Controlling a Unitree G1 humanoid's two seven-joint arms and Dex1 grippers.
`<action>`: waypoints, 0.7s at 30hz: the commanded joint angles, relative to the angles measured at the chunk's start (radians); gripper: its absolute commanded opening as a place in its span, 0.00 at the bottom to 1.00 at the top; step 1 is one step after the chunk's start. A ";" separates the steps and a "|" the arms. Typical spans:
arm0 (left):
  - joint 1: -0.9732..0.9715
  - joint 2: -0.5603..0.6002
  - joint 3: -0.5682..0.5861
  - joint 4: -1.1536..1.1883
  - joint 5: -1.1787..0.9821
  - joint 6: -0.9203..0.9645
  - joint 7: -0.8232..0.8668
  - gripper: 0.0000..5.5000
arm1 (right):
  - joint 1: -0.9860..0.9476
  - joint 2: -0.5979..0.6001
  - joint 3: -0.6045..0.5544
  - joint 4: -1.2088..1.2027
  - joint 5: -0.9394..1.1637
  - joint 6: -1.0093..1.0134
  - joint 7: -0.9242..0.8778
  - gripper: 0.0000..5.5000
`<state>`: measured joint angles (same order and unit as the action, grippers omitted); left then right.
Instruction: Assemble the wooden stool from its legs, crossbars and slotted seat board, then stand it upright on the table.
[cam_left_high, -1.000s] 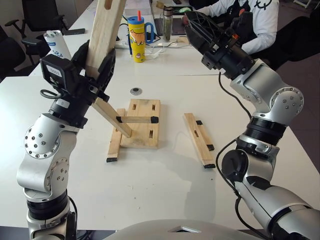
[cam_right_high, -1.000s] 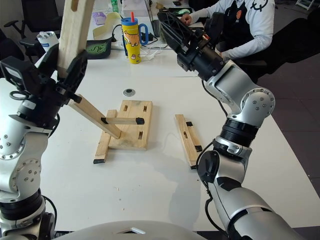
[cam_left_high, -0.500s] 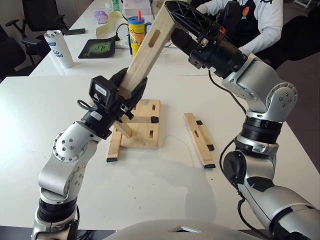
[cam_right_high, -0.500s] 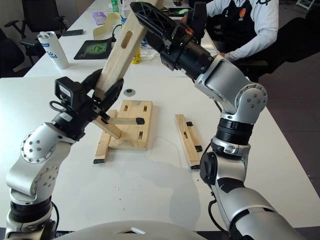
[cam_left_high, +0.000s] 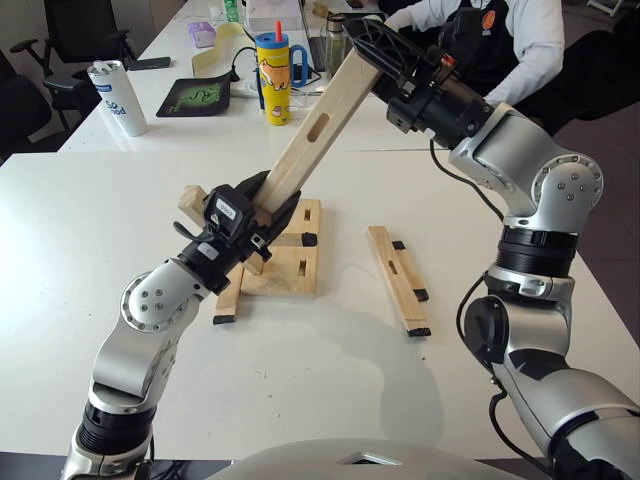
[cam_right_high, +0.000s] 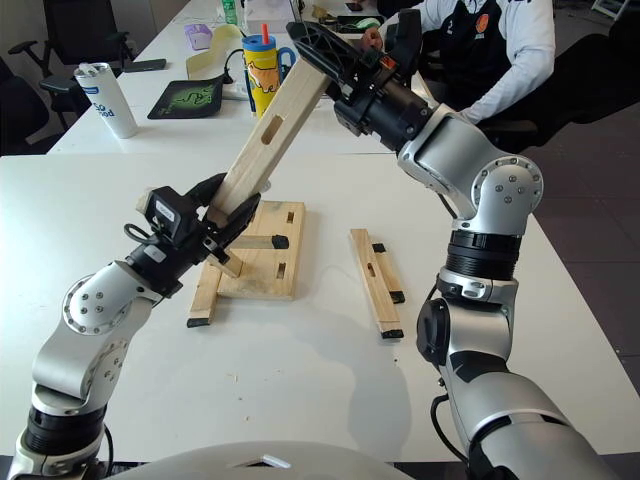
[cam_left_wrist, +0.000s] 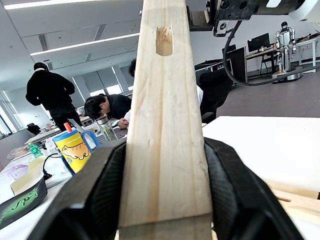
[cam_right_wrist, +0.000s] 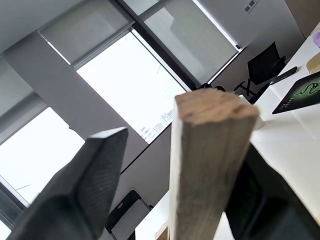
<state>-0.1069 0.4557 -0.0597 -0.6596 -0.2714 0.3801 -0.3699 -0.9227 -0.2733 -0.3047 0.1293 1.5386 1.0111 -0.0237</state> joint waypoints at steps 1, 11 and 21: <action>0.023 0.010 0.011 0.003 0.013 0.007 -0.011 0.38 | -0.022 -0.011 0.000 0.000 -0.019 -0.001 0.031 0.39; 0.026 0.008 0.029 0.002 0.008 0.005 -0.021 0.38 | -0.012 -0.014 -0.006 0.016 -0.044 0.011 0.052 0.19; 0.033 -0.025 0.057 -0.010 -0.086 0.006 -0.052 0.54 | 0.013 -0.020 -0.016 -0.002 -0.047 0.014 0.057 0.19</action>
<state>-0.0730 0.4363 -0.0157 -0.6628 -0.3443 0.3778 -0.4166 -0.9156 -0.2795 -0.3080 0.1396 1.4990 1.0257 0.0246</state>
